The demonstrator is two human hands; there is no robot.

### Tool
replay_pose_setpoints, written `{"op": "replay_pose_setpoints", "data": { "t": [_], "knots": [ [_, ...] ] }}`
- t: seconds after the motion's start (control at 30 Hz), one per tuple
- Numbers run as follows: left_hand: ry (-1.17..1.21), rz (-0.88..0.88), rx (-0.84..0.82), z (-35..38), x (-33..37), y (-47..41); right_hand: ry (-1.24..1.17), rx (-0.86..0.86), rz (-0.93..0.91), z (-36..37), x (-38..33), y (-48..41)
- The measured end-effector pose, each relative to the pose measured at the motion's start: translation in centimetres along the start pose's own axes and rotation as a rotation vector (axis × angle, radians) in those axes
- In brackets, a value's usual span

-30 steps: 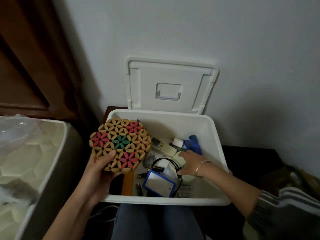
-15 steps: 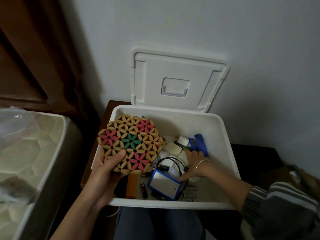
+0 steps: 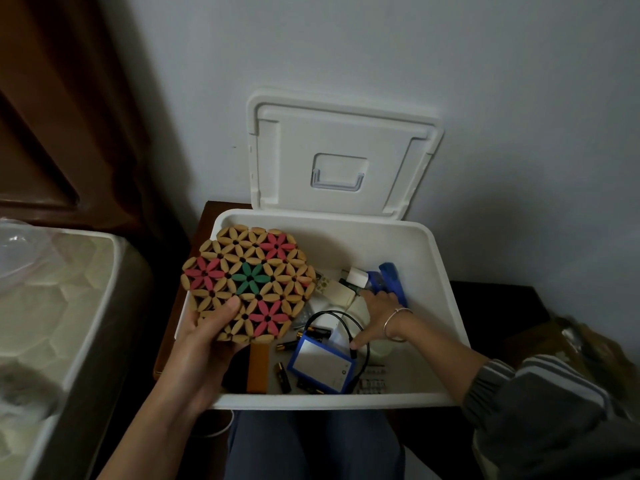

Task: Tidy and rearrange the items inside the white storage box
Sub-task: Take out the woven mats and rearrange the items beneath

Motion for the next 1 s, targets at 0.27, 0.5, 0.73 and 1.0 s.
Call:
{"op": "replay_pose_setpoints", "data": {
  "t": [0.27, 0.5, 0.73, 1.0],
  "knots": [
    [0.018, -0.002, 0.033, 0.0, 0.2, 0.1, -0.01, 0.118, -0.033, -0.2, 0.2, -0.2],
    [-0.009, -0.003, 0.04, 0.1, 0.2, 0.1, -0.036, -0.019, -0.067, -0.7, 0.9, -0.4],
    [-0.001, 0.008, 0.026, 0.1, 0.1, 0.0, 0.307, -0.037, -0.348, -1.4, 0.2, 0.5],
    [-0.013, 0.017, 0.035, 0.0, 0.1, 0.1, 0.618, 0.092, -0.487, -0.1, -1.0, 0.5]
  ]
}}
Point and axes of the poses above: each hand's wrist, its own y-axis away from the middle knuckle, its own z-axis out of the palm, x = y × z, the point moved 8 cm from there along -y, towards the middle knuckle, and after that the axes turned 5 degrees about x, right-handed, at the moved point
